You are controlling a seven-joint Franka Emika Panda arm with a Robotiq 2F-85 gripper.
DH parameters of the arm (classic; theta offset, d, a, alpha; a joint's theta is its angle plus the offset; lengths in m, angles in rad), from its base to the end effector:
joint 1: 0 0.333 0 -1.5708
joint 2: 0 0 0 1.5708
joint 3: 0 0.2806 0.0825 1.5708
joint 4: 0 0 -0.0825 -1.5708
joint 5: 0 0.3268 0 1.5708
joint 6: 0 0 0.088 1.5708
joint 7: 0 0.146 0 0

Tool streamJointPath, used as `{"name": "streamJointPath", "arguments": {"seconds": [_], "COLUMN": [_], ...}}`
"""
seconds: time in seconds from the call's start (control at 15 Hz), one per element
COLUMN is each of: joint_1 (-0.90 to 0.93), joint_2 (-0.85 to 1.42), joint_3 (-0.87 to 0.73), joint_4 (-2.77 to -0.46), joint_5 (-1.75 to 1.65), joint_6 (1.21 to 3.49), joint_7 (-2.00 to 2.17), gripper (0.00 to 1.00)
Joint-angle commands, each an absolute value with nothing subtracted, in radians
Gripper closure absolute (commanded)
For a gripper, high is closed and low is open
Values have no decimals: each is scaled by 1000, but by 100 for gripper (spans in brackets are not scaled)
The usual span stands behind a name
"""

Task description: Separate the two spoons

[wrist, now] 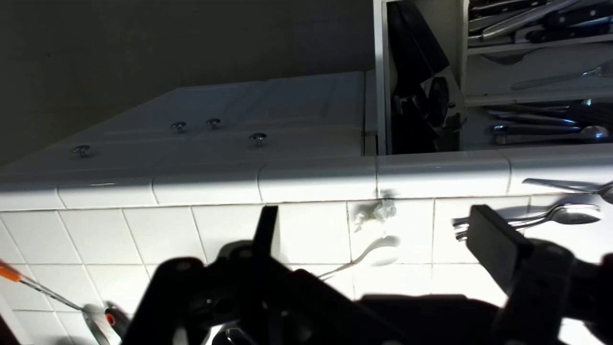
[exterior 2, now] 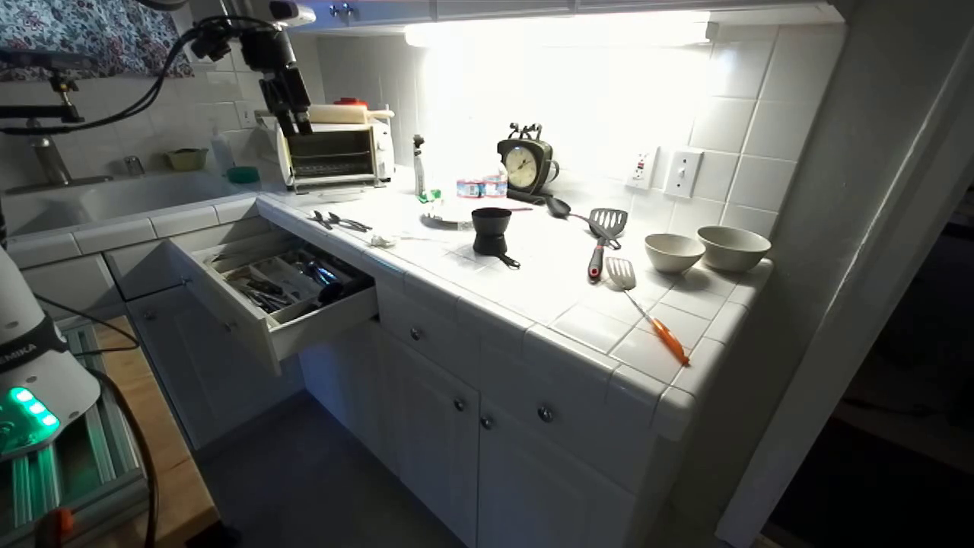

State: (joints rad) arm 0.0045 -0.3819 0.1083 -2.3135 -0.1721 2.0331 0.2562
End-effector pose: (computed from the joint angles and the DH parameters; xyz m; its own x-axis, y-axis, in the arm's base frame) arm 0.4088 0.0321 0.4506 0.9882 -0.0671 0.1377 -0.0904 -0.9812 0.1703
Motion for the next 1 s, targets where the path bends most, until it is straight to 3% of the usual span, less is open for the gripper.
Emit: {"name": "streamJointPath", "arguments": {"seconds": [0.0,0.4,0.93], "joint_1": [5,7,57], "joint_2": [-381,-202,-19], "joint_3": [108,171,150], "joint_4": [-2311,-2261,-2206], "joint_5": [-172,-124,40], "joint_6": [2030,2069,2232], "joint_7": [256,569,548], "gripper": [0,0,0]}}
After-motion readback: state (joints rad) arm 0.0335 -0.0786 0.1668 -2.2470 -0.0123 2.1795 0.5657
